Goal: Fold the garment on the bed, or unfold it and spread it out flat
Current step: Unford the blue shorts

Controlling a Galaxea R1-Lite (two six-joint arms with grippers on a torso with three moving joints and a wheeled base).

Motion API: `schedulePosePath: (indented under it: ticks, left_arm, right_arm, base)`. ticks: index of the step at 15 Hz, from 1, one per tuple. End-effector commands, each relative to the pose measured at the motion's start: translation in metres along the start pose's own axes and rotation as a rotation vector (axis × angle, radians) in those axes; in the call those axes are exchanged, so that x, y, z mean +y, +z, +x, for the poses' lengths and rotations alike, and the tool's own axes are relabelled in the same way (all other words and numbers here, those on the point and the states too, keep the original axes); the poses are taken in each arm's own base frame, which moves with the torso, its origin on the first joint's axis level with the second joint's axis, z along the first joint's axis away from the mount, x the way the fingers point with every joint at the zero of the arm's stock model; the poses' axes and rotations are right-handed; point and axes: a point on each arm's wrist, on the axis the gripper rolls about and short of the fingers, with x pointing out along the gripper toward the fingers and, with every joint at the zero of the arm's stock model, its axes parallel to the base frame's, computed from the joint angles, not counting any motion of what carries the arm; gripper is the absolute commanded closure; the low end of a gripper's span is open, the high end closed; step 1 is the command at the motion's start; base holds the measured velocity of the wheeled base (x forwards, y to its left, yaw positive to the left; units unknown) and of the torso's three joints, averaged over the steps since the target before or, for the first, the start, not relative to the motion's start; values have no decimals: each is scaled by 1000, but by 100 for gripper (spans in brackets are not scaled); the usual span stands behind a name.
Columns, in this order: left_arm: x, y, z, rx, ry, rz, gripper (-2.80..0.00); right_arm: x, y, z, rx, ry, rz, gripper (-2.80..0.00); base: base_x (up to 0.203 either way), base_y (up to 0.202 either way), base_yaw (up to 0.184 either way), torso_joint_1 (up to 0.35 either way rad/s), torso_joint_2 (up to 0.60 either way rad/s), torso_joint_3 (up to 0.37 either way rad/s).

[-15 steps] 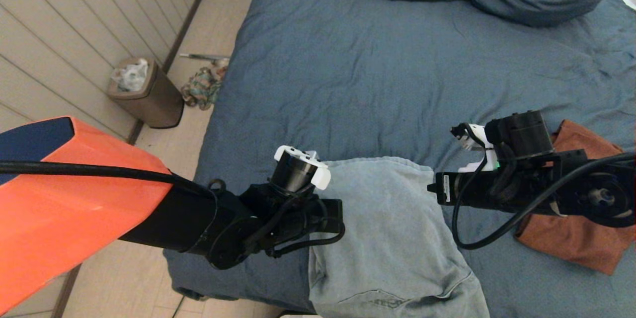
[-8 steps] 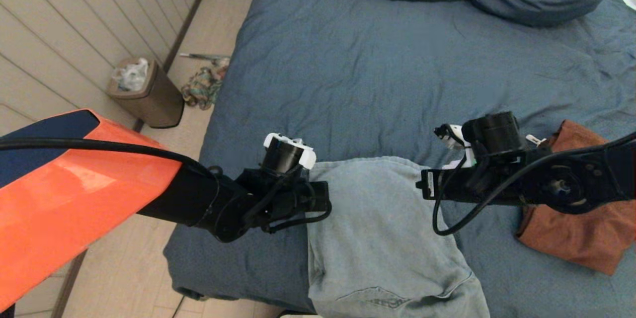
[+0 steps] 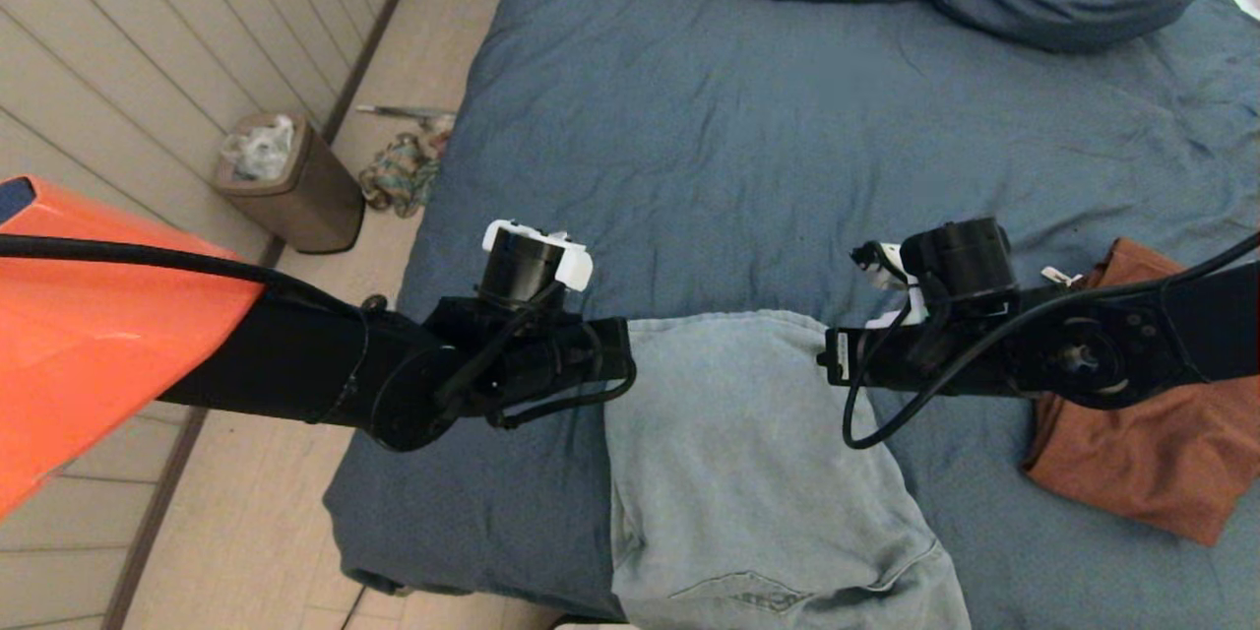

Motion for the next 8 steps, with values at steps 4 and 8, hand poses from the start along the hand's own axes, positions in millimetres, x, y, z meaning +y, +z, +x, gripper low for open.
schedulePosePath:
  ticks: [4,8]
  left_arm:
    - [4,-14,14,36,18,4,0]
    - [4,-16,14,44,19,6,0]
  right_arm:
    - [0,-2,-5,-1,1,2,0]
    - [-4,-4,-6,4,-8,9,0]
  base:
    - [0,0,0,0,0,0]
    - [0,0,0,0,0,0]
